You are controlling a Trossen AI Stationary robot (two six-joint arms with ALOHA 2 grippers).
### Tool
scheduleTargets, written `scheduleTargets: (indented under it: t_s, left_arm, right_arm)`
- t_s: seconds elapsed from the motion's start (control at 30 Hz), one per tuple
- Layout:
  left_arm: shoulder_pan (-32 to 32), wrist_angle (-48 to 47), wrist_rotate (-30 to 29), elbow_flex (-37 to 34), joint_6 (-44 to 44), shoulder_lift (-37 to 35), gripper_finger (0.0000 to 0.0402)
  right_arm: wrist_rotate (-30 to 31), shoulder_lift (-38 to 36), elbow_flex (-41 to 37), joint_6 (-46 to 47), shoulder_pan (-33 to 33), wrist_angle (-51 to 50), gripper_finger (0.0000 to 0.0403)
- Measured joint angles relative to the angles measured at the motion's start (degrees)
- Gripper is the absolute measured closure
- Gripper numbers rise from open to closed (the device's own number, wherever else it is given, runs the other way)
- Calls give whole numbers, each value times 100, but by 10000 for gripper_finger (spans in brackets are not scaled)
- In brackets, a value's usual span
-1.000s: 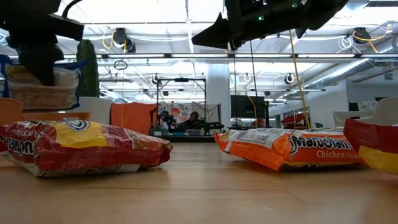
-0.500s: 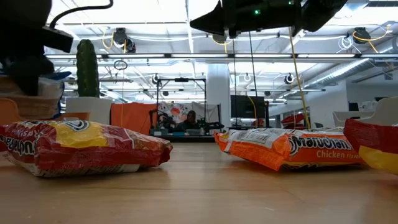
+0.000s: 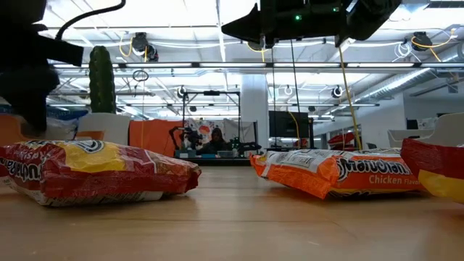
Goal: Sort Maruchan noodles
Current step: Put the right blue noodle pack into the orange bin, then put the top red noodle pack into the black bin
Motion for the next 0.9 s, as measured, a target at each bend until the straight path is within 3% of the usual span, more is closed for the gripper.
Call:
scheduleTargets:
  t_s: [0.4, 0.7, 0.9]
  left_arm:
    - [96, 1461, -144, 0, 1126, 0, 165]
    - [434, 1060, -228, 4, 1200, 0, 278]
    - [578, 1037, -305, -83, 1205, -2, 321]
  right_arm:
    - [4, 0, 0, 0, 0, -16, 362]
    - [2, 0, 0, 153, 7, -136, 362]
    - [4, 0, 2, 188, 62, -306, 362]
